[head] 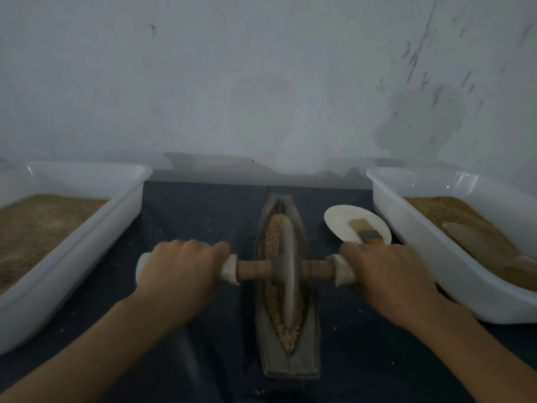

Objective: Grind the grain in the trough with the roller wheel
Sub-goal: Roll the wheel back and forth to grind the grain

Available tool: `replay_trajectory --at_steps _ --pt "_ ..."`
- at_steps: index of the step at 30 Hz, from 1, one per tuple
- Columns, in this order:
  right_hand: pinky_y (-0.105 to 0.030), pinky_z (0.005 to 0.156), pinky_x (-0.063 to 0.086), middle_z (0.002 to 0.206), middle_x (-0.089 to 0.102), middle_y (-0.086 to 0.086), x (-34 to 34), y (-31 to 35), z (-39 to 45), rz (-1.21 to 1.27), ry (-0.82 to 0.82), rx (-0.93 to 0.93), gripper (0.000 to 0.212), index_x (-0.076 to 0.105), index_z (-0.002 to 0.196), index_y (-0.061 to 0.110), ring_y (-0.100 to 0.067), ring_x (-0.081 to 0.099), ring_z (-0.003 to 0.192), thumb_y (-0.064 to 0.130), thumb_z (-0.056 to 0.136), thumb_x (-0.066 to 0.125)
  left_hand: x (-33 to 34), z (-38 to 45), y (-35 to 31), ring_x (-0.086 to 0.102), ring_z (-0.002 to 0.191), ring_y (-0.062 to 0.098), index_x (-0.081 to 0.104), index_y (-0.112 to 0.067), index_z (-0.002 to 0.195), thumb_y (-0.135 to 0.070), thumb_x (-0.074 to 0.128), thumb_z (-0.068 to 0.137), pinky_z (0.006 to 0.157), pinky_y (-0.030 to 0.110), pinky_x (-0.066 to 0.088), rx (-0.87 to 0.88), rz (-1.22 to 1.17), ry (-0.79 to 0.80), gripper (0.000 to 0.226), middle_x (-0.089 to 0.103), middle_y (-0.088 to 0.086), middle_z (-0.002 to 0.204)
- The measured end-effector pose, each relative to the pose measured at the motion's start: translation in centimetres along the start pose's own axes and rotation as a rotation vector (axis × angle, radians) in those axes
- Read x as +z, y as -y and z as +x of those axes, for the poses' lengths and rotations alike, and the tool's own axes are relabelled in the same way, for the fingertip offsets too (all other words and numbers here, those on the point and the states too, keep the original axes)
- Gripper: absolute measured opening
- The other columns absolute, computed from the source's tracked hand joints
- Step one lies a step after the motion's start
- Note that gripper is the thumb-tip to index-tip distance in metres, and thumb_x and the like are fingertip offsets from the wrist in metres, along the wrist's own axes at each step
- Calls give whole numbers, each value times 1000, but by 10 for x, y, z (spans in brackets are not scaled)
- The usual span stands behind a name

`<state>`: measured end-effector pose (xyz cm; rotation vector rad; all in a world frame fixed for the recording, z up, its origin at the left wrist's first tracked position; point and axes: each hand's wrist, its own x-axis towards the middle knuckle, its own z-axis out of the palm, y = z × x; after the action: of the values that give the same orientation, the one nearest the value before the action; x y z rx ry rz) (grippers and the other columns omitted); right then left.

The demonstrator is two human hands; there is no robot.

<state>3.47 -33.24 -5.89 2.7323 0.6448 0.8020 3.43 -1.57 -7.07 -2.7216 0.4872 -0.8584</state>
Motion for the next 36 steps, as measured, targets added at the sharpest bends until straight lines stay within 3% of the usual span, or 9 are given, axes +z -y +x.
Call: replay_trajectory --at_steps 6,11,14,19,24,26,30,33,36 --pt "-30 46 33 68 57 2 37 -10 50 -94 38 69 35 39 81 27 -21 52 57 29 72 73 30 50 -3 59 67 26 40 -28 76 -41 57 84 56 31 32 -183 -79 88 23 61 -4 75" --pt "-31 51 33 83 65 0 37 -11 69 -126 56 84 22 47 94 23 -25 62 70 26 81 65 35 59 -4 62 76 28 47 -27 81 -39 51 90 60 32 36 -230 -132 94 16 64 -1 82" --pt "-33 51 44 75 60 1 22 -7 41 -85 79 40 25 43 88 24 -22 58 65 29 80 66 21 34 -2 60 70 24 40 -29 76 -42 52 86 58 31 34 -163 -112 120 20 58 -4 74" --pt "-29 36 38 56 54 -1 4 -1 -1 -10 -80 -17 43 50 71 20 -26 50 42 24 50 87 -1 2 -3 35 46 19 32 -32 69 -48 61 72 48 28 18 -43 33 35 34 29 -8 52" --pt "-26 44 23 56 54 0 36 -8 26 -89 -47 40 40 49 73 23 -21 45 45 32 58 85 12 32 -4 45 52 20 35 -29 73 -44 57 82 50 28 23 -94 35 64 28 44 -8 60" --pt "-29 46 31 66 57 0 52 -14 47 -56 -19 82 35 42 78 25 -23 47 54 33 72 75 22 52 -1 59 65 25 39 -29 77 -40 55 85 55 30 30 -120 -15 75 21 60 -4 74" --pt "-33 54 44 80 62 1 57 -18 69 -29 34 131 20 47 88 24 -25 59 69 33 83 64 31 72 2 62 77 26 45 -29 82 -37 54 86 59 32 32 -154 -40 111 13 65 -1 86" --pt "-30 51 36 76 57 3 41 -13 53 -35 44 107 28 37 83 27 -19 51 63 33 82 64 21 56 0 61 75 25 39 -30 79 -38 52 86 60 32 32 -133 -67 152 17 63 -2 84" --pt "-30 45 38 66 58 0 15 -2 18 -56 9 39 35 49 81 25 -18 50 53 34 66 80 4 24 -1 60 69 22 35 -32 74 -44 52 83 58 31 32 -101 -57 174 23 59 -6 74"
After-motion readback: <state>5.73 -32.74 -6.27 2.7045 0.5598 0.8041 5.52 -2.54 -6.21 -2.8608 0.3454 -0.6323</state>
